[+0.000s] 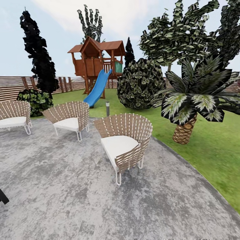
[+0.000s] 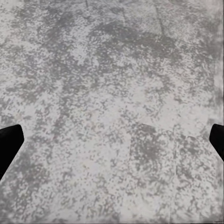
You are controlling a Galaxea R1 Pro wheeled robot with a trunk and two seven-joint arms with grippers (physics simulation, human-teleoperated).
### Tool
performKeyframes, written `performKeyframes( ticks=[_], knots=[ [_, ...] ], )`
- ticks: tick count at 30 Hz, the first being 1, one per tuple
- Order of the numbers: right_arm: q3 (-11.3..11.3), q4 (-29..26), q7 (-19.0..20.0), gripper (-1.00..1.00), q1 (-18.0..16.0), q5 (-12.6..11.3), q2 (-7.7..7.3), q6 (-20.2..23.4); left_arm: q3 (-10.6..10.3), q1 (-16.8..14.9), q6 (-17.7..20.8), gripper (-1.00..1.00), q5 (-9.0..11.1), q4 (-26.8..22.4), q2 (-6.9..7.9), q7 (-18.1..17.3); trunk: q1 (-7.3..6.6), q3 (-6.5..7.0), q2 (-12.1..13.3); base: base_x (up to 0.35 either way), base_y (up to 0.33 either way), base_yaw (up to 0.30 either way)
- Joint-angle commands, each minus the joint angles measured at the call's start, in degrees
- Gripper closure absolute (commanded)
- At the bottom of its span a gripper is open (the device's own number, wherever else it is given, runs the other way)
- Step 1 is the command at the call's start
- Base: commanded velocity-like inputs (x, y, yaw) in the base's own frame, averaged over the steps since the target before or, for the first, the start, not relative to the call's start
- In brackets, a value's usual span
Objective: Pick up the pesticide atomizer in the garden and spray insectifuge to fully cover both potted plants in the garden.
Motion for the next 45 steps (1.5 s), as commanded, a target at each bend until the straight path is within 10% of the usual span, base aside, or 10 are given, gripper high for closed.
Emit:
performKeyframes(
  ticks=[1, 13, 45],
  knots=[
    [-0.4, 0.0, 0.0, -1.00, 0.0, 0.0, 0.01, -0.2, 0.0, 0.0, -0.2, -1.00, 0.1, 0.0, 0.03, 0.0, -0.01, -0.06, 0.0, -0.005, 0.011, -0.280],
    [-2.1, 0.0, 0.0, -1.00, 0.0, 0.1, 0.09, -0.2, 3.6, 0.0, -0.2, -1.00, -0.4, 0.0, 0.07, 0.4, -0.01, -0.06, 0.0, -0.001, 0.002, -0.280],
    [-2.1, 0.3, 0.0, -1.00, 0.0, 0.1, 0.10, -0.2, 3.4, 0.0, -0.4, -1.00, -0.9, 0.1, -0.14, 0.2, -0.01, -0.06, 0.0, -0.164, 0.040, -0.280]
  ],
)
